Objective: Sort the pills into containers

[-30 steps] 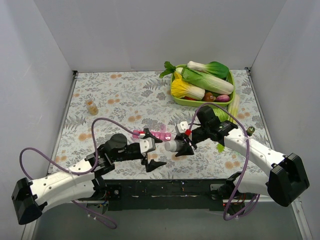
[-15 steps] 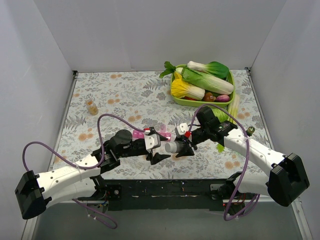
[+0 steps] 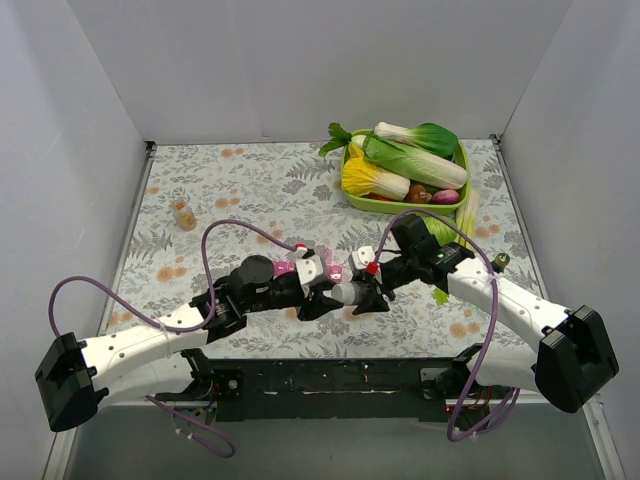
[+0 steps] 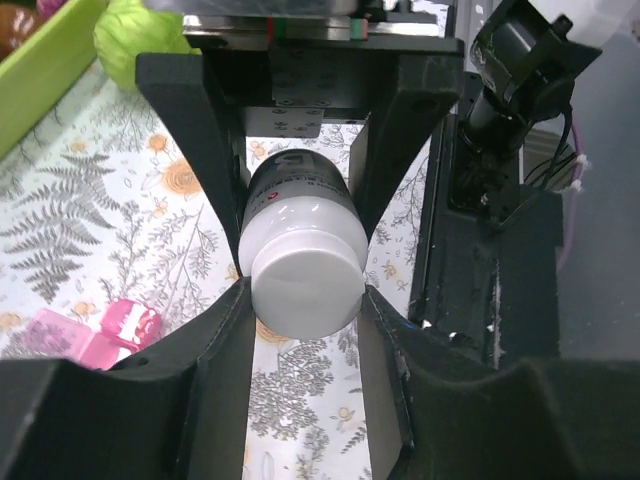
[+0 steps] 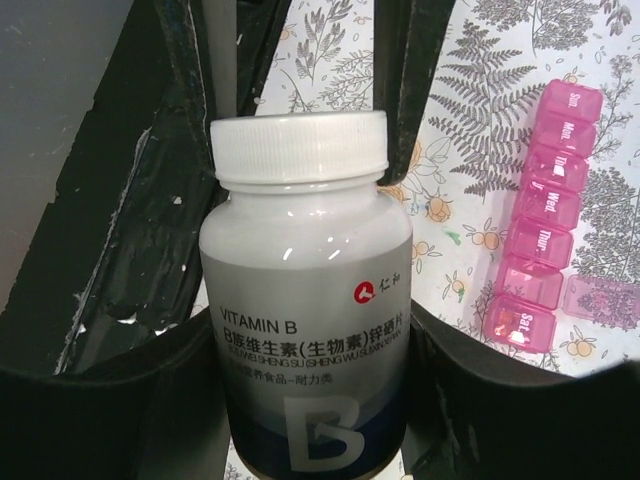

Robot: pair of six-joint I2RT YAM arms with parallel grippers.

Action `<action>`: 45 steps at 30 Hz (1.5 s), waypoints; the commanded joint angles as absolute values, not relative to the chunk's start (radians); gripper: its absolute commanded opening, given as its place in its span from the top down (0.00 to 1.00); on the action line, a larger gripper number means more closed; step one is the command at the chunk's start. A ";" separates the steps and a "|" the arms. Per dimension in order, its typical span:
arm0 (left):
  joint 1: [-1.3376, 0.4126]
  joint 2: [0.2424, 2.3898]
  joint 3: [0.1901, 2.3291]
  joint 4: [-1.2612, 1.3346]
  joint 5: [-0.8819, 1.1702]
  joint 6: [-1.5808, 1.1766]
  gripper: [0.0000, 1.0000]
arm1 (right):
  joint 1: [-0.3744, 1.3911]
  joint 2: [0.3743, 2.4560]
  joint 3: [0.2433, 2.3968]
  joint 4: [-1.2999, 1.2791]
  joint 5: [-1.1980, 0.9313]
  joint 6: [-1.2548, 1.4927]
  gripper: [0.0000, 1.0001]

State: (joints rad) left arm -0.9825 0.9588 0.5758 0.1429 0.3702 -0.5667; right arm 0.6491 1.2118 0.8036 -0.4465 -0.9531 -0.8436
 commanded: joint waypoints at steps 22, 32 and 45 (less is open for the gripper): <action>-0.914 1.077 0.814 -0.305 0.130 -2.047 0.55 | 0.658 1.189 0.781 -0.314 -0.807 -0.727 0.97; -0.914 0.902 0.781 -0.328 0.156 -1.394 0.02 | 0.657 1.190 0.787 -0.328 -0.833 -0.738 0.97; -0.916 0.785 0.599 -0.009 0.454 -0.281 0.02 | 0.657 1.203 0.802 -0.440 -0.963 -0.882 0.96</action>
State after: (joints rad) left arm -0.9192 0.6983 0.5468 -0.1230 0.4343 -0.6434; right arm 0.6548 1.2106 0.7872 -0.4103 -0.8993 -0.8326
